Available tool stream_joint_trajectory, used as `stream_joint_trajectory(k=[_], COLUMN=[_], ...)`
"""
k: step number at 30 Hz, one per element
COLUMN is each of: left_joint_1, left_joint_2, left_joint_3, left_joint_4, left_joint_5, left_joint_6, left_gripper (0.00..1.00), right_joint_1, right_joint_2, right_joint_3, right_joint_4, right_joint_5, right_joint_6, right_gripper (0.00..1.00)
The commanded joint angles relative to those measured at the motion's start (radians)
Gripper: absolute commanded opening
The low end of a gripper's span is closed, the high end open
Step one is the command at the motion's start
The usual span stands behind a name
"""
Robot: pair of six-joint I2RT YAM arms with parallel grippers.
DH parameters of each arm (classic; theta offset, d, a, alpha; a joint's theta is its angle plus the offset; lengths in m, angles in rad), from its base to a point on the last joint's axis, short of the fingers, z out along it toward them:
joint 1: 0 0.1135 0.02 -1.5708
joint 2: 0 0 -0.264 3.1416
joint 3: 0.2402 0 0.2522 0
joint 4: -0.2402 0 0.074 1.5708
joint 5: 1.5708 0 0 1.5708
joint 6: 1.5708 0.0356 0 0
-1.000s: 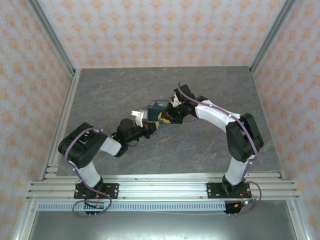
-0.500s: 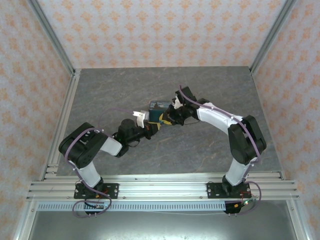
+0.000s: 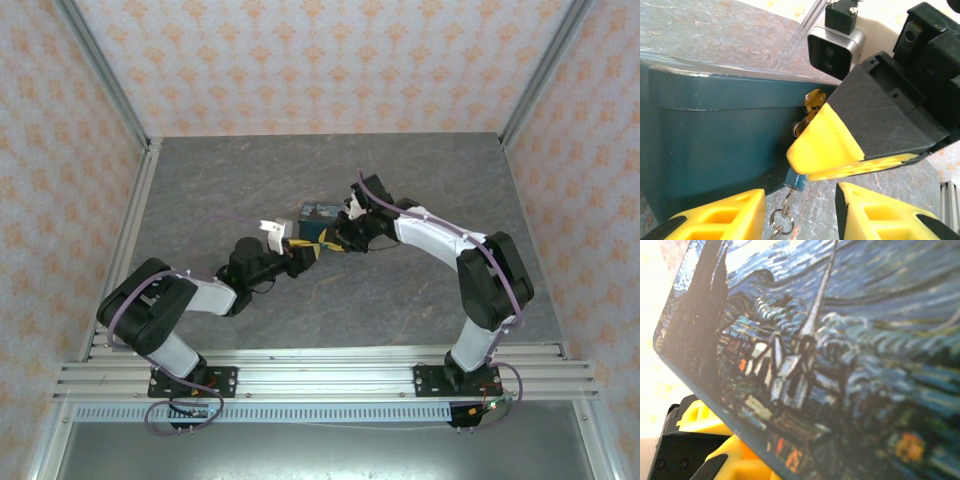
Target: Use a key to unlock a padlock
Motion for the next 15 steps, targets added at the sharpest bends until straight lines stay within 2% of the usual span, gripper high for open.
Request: stream_joint_trajectory(k=[1, 4, 9, 15], left_joint_1=[0.025, 0.032, 0.04, 0.041], left_joint_2=[-0.005, 0.029, 0.091, 0.122], left_joint_3=[-0.008, 0.017, 0.018, 0.04], left_joint_4=[-0.031, -0.043, 0.043, 0.063], left_joint_5=[0.081, 0.137, 0.152, 0.165], left_joint_6=[0.013, 0.012, -0.023, -0.027], left_gripper=[0.38, 0.36, 0.35, 0.34], right_joint_1=[0.006, 0.006, 0.006, 0.006], right_joint_2=[-0.041, -0.043, -0.048, -0.048], right_joint_3=[-0.001, 0.001, 0.0, 0.004], right_joint_4=[0.002, 0.0, -0.007, -0.015], right_joint_5=[-0.022, -0.026, -0.033, -0.039], right_joint_6=[0.001, 0.001, -0.004, -0.008], right_gripper=[0.0, 0.0, 0.0, 0.0])
